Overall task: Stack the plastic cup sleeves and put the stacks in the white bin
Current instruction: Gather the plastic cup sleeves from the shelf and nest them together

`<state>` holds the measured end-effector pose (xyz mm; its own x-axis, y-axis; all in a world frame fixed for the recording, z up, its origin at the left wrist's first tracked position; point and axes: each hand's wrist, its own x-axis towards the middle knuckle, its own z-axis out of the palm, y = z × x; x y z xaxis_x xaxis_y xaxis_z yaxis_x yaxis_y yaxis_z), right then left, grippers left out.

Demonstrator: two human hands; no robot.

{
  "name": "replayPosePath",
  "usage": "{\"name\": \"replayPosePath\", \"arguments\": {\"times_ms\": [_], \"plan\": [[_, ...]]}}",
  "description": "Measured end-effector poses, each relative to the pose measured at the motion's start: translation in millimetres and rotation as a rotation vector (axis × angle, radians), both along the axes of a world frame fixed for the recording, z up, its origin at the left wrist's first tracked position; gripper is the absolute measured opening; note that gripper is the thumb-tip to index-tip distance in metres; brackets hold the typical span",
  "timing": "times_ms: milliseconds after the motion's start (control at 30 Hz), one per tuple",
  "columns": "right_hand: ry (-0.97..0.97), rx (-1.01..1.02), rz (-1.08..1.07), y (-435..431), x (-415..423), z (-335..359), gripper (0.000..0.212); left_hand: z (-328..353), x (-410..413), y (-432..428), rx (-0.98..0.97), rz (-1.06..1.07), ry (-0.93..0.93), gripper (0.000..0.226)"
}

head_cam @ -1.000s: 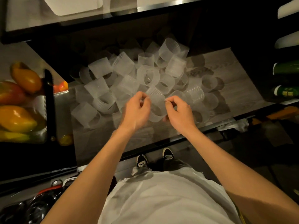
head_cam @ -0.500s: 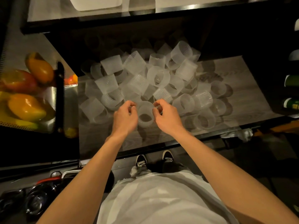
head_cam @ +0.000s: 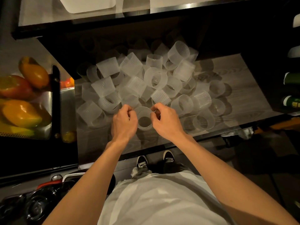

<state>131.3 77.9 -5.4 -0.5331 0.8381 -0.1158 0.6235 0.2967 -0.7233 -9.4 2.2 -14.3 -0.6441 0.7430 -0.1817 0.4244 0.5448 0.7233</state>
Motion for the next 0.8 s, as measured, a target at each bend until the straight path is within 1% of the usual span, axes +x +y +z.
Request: {"name": "replayPosePath", "arguments": {"times_ms": [67, 167, 233, 300, 433, 500, 600, 700, 800], "plan": [[-0.054, 0.009, 0.039, 2.6, -0.2, -4.1, 0.02, -5.2, -0.8, 0.8, -0.032, -0.023, 0.009, 0.016], [-0.233, -0.01, 0.078, 11.1, 2.2, -14.2, 0.028, -10.3, -3.7, 3.7, -0.114, -0.09, 0.05, 0.019], [-0.282, 0.01, 0.075, 15.4, 3.6, -17.3, 0.029, -8.6, -4.1, 7.9, -0.149, -0.114, 0.072, 0.021], [-0.252, 0.04, 0.036, 20.6, 2.5, -13.8, 0.029, -1.8, -3.4, 15.2, -0.14, -0.087, 0.073, 0.024], [-0.013, 0.102, -0.104, 45.7, -5.2, 8.4, 0.015, 17.7, -1.9, 42.3, -0.034, -0.003, 0.008, 0.021], [0.048, 0.112, -0.149, 61.7, -12.9, 22.6, 0.02, 31.3, -0.1, 58.7, 0.003, 0.053, -0.031, 0.021], [0.027, 0.09, -0.168, 81.9, -23.5, 38.2, 0.031, 46.2, 2.8, 76.7, 0.041, 0.088, -0.048, 0.022], [-0.034, 0.069, -0.172, 95.1, -28.2, 42.7, 0.038, 50.2, 5.1, 87.3, 0.005, 0.048, -0.202, 0.022], [-0.07, 0.031, -0.169, 104.6, -28.6, 41.8, 0.046, 50.4, 8.3, 95.7, 0.017, 0.028, -0.308, 0.019]]}}
